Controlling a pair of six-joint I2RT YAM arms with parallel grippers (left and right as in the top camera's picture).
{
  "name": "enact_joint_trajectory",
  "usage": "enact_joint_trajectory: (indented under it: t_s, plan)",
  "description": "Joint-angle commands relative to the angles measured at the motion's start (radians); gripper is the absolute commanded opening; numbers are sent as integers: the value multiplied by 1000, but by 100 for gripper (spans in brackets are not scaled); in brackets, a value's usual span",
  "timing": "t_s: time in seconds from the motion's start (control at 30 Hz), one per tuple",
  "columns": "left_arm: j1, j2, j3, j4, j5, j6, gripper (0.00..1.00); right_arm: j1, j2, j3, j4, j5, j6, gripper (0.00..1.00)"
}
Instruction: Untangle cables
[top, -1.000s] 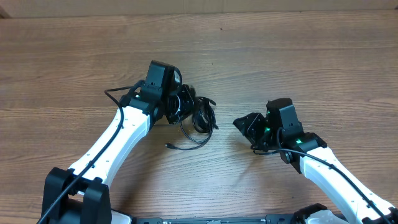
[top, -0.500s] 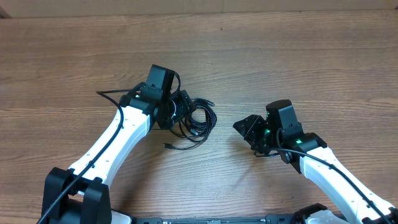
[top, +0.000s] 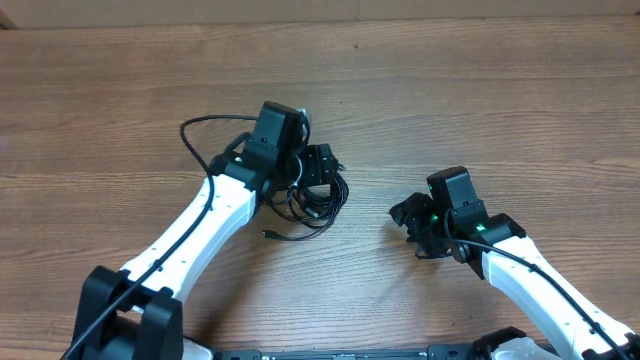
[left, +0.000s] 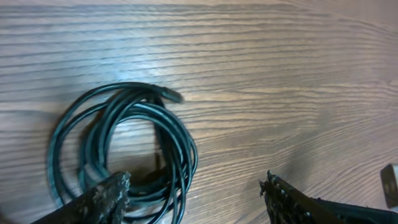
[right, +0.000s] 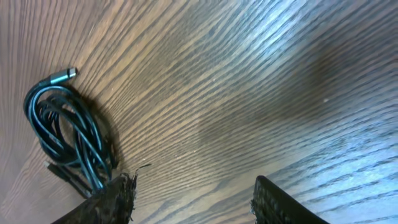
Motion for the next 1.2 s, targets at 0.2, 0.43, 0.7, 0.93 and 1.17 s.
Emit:
enact_joint_trajectory:
  t_s: [0.2,0.43,0.7,0.93,1.17]
  plan:
    - [-35,181,-9,118,30,-73,64,5,-13,-10,0,37,-3,59]
    - [-43,247,-9,180,30,-163,56,5,-13,-10,1,37,-3,59]
    - [-65,322,-9,246,30,-216,52,5,-13,-10,1,37,-3,60]
    - [-67,353,-8,296,32,-207,4,5,-13,-10,-3,36,-2,60]
    - [-23,245,45,318,208,-159,4,5,-14,-10,66,-124,-125,61]
